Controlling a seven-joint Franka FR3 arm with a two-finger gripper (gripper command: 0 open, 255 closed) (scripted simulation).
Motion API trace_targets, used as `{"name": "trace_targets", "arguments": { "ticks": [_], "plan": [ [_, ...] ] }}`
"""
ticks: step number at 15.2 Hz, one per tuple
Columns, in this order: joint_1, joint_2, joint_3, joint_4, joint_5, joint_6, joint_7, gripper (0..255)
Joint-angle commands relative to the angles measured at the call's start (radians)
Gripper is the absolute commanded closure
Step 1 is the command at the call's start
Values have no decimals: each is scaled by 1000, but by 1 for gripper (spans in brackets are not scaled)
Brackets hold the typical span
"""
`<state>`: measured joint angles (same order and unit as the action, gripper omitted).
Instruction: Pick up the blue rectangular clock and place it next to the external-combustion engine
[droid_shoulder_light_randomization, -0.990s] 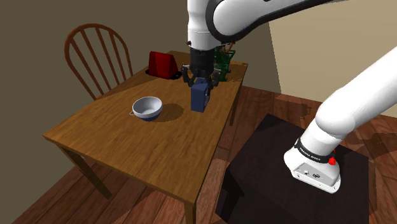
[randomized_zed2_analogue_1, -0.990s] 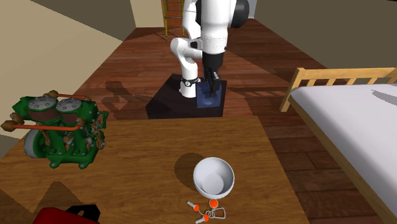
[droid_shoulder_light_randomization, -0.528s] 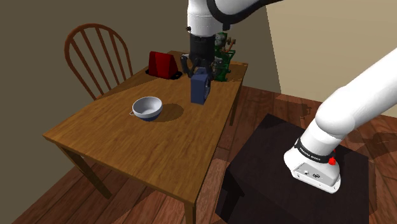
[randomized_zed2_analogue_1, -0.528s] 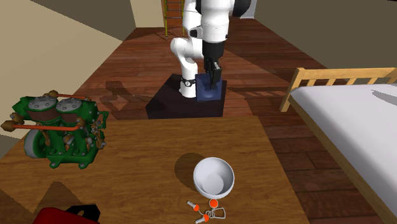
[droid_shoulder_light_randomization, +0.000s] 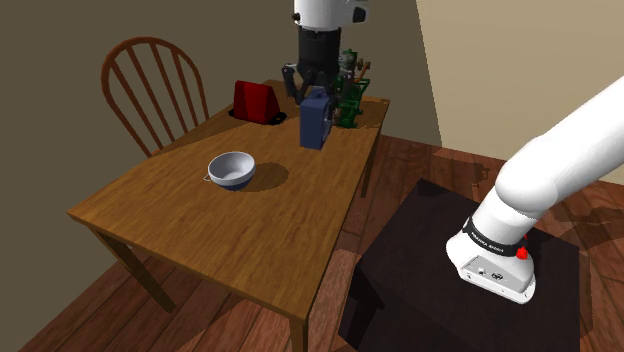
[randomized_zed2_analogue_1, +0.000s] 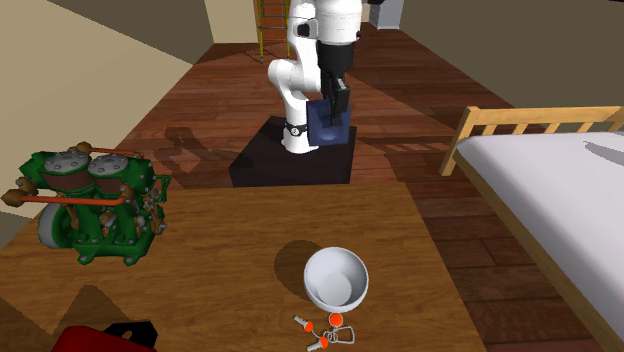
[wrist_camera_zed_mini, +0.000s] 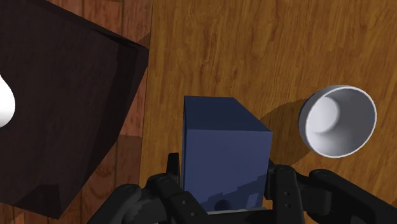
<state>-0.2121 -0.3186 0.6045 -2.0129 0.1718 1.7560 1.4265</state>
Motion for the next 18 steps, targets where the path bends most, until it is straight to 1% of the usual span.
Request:
{"name": "trace_targets", "arguments": {
  "ticks": [1,18],
  "plan": [
    [-1,-1,-3,29,-1,-30,1,255],
    [-16,55,-6,307,-34,-258,27,255]
  ]
}}
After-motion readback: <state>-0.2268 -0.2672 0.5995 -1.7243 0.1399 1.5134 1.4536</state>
